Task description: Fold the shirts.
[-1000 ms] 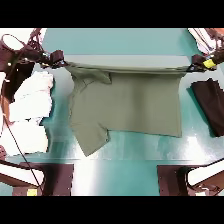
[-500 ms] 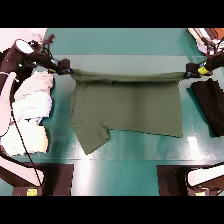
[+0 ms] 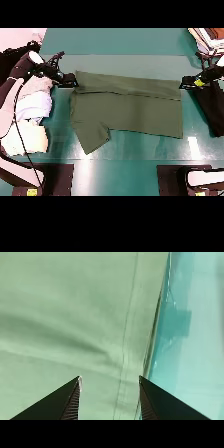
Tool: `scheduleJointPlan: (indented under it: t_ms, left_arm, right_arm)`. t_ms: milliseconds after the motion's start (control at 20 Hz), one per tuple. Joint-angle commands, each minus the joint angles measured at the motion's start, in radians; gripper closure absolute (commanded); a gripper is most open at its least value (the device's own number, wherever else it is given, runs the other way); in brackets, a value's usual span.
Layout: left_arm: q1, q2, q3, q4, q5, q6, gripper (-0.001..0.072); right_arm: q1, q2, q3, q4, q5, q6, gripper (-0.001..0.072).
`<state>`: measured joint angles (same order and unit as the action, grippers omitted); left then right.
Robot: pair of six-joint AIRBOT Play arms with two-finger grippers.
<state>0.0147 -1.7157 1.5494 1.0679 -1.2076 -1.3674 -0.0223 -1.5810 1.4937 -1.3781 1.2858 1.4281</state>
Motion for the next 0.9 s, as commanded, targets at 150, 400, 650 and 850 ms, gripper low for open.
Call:
scheduleJointPlan:
  t_ms: [150,400,650,850]
  left_arm:
    - [0.01,0.264,-0.262,0.154,-0.092,-0.055,0.0204]
    - [0.005,0.595,-0.734,0.094,-0.048,-0.074,0.0204]
    - [0.005,0.755,-1.015,-0.086,0.032,-0.072,0.0203]
    - [0.005,0.755,-1.105,-0.191,0.134,-0.062,0.0203]
  right_arm:
    - [-0.032,0.22,-0.171,0.06,0.022,-0.009,0.0302]
    - [-0.079,0.374,-0.354,0.158,-0.005,-0.026,0.0303]
    - [-0.079,0.437,-0.409,0.158,-0.01,-0.027,0.0304]
    - [-0.079,0.473,-0.409,0.157,-0.006,-0.026,0.0304]
